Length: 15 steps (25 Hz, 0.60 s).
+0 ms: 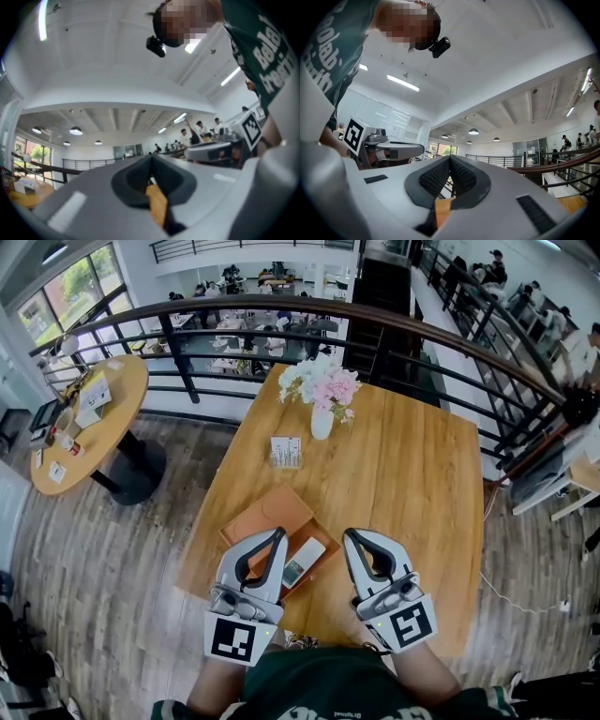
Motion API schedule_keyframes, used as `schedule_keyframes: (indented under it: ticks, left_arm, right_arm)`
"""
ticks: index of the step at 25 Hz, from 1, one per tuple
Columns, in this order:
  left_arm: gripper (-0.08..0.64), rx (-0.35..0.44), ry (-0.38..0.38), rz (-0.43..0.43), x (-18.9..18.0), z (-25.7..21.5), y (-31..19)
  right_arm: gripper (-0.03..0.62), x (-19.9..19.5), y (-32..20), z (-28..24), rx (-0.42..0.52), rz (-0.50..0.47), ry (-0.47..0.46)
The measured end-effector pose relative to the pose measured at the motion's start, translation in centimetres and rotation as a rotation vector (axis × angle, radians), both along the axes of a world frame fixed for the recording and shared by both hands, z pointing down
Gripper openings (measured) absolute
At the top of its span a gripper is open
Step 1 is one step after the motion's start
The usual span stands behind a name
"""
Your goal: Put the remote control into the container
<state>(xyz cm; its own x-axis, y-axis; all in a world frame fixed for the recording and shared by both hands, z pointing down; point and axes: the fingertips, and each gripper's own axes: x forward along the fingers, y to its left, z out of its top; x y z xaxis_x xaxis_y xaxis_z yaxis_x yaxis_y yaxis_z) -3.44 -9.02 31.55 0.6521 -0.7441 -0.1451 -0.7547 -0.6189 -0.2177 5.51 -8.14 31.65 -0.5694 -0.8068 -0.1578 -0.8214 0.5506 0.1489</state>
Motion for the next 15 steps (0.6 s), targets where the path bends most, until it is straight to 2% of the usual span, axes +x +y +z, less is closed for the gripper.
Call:
schedule_keyframes:
  ticks: [15]
  left_arm:
    - [0.0, -0.019, -0.006, 0.032, 0.1, 0.47, -0.15]
  right_arm:
    - [0.015, -0.32, -0.18, 0.37, -0.008, -0.001, -0.012]
